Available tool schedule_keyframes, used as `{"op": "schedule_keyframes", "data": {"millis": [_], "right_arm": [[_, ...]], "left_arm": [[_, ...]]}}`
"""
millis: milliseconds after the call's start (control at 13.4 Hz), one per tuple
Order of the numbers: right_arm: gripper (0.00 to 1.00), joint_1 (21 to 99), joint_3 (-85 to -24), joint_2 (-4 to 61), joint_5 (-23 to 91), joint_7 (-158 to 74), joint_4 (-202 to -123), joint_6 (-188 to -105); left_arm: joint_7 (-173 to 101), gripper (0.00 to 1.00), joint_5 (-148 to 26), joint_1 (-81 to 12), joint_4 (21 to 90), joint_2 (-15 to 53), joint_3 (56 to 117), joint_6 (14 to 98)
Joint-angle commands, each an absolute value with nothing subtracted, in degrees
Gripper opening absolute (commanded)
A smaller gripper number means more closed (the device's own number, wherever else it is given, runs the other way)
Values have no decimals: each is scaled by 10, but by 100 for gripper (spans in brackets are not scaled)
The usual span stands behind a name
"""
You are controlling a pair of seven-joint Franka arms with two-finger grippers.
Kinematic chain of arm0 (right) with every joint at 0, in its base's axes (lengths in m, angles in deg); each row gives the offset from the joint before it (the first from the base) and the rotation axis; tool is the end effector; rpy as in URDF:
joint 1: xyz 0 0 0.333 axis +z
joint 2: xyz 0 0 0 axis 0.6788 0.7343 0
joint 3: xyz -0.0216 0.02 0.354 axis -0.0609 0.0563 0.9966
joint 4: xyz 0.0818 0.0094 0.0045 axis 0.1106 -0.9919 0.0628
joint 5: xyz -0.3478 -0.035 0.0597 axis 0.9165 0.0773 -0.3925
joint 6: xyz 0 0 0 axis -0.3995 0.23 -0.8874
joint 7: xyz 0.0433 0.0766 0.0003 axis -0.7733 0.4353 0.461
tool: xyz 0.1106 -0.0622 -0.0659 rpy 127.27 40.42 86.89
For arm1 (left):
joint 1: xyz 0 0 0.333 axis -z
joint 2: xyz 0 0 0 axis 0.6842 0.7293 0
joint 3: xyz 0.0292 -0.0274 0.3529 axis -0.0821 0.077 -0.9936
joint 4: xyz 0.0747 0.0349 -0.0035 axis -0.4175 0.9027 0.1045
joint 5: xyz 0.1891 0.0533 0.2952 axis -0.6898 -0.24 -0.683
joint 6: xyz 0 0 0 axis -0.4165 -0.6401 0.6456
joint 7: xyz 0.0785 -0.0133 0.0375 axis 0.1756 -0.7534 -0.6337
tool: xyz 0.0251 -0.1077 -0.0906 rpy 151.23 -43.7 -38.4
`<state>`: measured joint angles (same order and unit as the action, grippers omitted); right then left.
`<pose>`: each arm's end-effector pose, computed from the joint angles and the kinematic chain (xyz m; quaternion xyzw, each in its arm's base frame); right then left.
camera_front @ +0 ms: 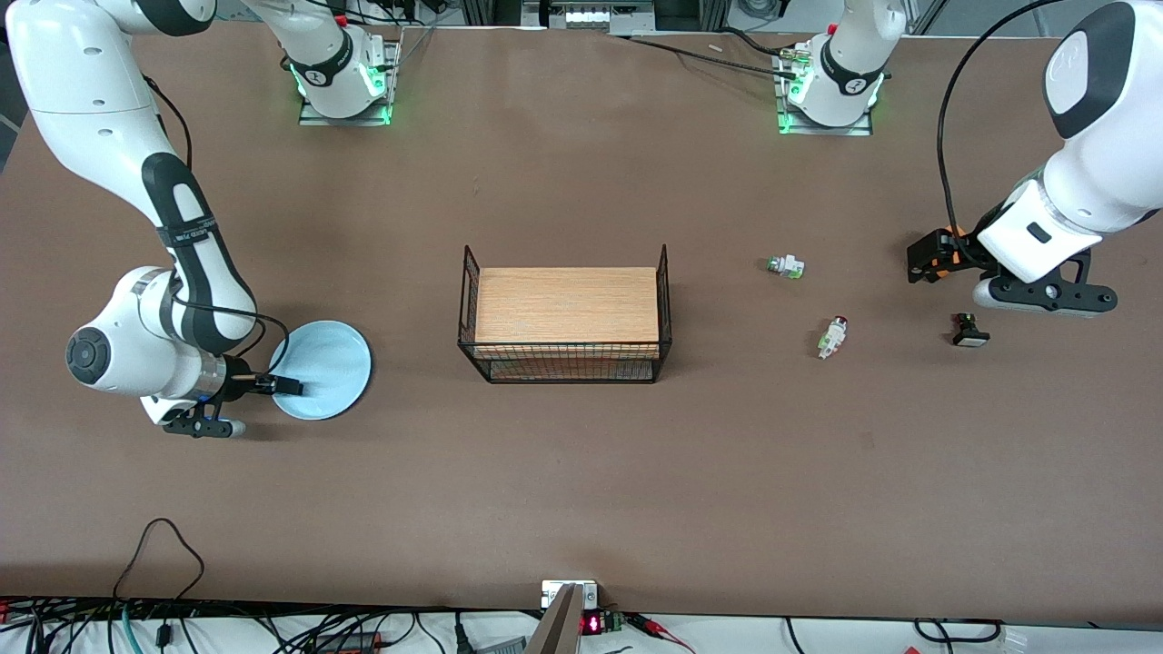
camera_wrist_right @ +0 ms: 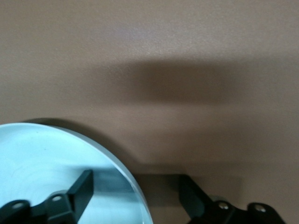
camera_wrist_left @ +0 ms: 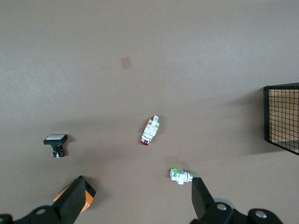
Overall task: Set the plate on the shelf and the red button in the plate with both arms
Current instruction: 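Close the right gripper on the plate rim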
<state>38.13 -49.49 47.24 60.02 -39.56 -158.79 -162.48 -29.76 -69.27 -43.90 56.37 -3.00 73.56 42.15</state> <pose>0.6655 -0.0474 0.1894 -0.9955 0.0417 0.0462 0.0712 0.5410 -0.0457 0.5340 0.9991 -0.0395 -0.0125 0.0114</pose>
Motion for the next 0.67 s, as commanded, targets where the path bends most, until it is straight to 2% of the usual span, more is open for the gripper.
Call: {"op": "schedule_keyframes", "data": {"millis": [0, 300, 449, 599], "right_arm": [[69, 389, -505, 454, 597, -381, -1615, -1627], [68, 398, -505, 441, 590, -398, -1615, -1594], [55, 406, -506, 434, 590, -406, -1615, -1592], [31, 409, -509, 434, 590, -408, -1620, -1581]], "left_arm": [[-297, 100, -686, -436, 546, -22, 736, 401], [-297, 100, -686, -435, 546, -22, 739, 401], [-298, 100, -686, -435, 546, -22, 739, 401], [-297, 100, -686, -435, 546, -22, 739, 401]]}}
